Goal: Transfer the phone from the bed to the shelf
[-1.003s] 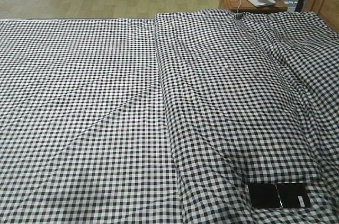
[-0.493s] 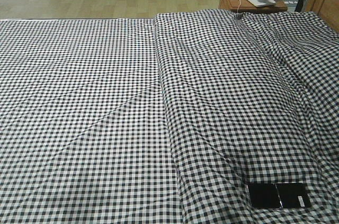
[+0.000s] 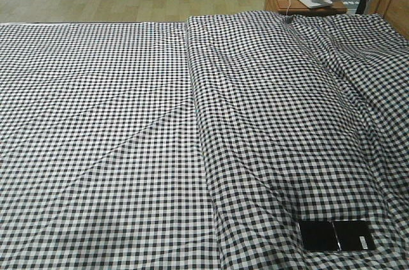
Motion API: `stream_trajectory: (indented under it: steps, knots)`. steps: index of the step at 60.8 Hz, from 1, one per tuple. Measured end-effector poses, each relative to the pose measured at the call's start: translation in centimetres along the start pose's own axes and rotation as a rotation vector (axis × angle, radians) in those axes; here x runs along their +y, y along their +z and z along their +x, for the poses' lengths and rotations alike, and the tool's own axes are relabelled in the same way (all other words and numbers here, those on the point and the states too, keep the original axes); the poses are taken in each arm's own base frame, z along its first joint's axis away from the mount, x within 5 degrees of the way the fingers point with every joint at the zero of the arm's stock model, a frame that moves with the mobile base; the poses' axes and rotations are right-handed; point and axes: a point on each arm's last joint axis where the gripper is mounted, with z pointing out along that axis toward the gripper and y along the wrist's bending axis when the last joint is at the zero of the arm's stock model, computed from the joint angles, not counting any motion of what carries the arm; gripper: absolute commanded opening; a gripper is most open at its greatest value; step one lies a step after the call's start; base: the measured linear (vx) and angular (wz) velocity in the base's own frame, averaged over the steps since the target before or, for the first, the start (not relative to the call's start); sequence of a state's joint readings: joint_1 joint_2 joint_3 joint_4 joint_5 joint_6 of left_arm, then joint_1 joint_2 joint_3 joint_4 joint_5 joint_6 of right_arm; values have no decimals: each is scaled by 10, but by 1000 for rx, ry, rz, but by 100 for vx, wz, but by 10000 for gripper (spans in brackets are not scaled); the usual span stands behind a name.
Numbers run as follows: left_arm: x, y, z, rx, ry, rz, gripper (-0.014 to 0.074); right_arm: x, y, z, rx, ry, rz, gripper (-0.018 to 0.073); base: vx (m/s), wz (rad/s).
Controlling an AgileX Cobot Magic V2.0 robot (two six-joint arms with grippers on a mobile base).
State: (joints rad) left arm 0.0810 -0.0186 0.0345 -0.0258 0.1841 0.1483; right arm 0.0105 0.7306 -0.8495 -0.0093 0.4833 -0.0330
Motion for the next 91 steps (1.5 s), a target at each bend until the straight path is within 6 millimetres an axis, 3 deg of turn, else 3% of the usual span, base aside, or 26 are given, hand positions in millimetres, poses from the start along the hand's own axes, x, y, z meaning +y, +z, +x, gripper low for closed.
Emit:
stream_trajectory:
  steps: [13, 22, 37, 54, 76, 91]
  knots:
    - [0, 0, 0, 0, 0, 0, 1, 0, 14, 0, 11, 8, -5, 556, 0, 0]
    - [0, 0, 0, 0, 0, 0, 1, 0, 14, 0, 7, 8, -5, 727, 0, 0]
    - [0, 0, 0, 0, 0, 0, 1, -3, 17, 3, 41, -58, 27, 704, 0, 0]
    - [0, 0, 0, 0, 0, 0, 1, -17, 26, 13, 162, -85, 184, 676, 0, 0]
    - [0, 0, 0, 0, 0, 0, 1, -44, 67, 32, 361, -122, 502, 657, 0, 0]
    - [0, 0, 0, 0, 0, 0, 1, -44, 96, 39, 440, -99, 513, 630, 0, 0]
